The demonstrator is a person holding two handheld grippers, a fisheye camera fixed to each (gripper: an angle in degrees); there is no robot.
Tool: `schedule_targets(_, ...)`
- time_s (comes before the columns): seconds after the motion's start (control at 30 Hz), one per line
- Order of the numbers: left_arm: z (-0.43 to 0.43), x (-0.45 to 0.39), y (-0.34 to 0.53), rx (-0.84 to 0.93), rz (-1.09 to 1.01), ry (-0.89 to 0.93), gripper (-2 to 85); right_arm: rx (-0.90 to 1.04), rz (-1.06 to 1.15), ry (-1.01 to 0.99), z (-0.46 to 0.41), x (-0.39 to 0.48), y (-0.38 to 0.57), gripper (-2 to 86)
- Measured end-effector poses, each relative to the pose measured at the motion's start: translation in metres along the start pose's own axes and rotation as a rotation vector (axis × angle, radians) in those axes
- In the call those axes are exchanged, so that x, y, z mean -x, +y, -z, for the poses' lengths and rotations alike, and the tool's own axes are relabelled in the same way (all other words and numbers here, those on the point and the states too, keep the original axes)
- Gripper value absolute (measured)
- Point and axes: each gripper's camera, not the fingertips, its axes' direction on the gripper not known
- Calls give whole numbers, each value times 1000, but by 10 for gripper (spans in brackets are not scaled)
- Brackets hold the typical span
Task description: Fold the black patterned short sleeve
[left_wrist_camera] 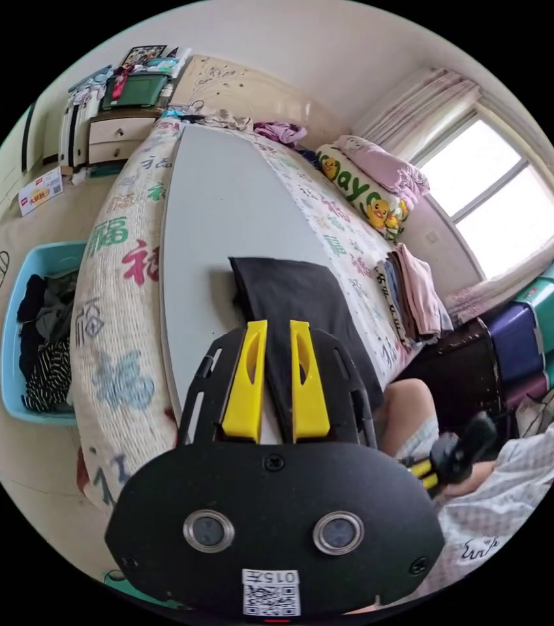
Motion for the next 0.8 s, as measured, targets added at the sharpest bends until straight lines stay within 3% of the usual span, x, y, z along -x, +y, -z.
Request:
schedule_targets(0.17, 16, 7, 100, 17, 162, 24, 89, -243, -360, 180, 85, -101, 72, 85)
schedule_targets(0.27, 3, 23, 139, 39, 297, 113, 104, -327, -558, 98, 102, -159, 111, 118)
schedule_targets(0.4, -16, 25, 143, 83, 324, 179, 115, -266, -615, -23, 73, -191, 125, 120)
schedule_targets(0.63, -23, 14, 129, 160, 255, 55, 75, -190, -639, -38, 17, -203, 130, 27)
schedule_targets(0.7, -19, 18, 133, 162, 249, 115, 19, -194, -632, -26, 13, -204, 138, 19)
schedule_targets(0.8, -12, 14, 141, 171, 224, 202, 0, -193, -628, -23, 8, -205, 155, 15)
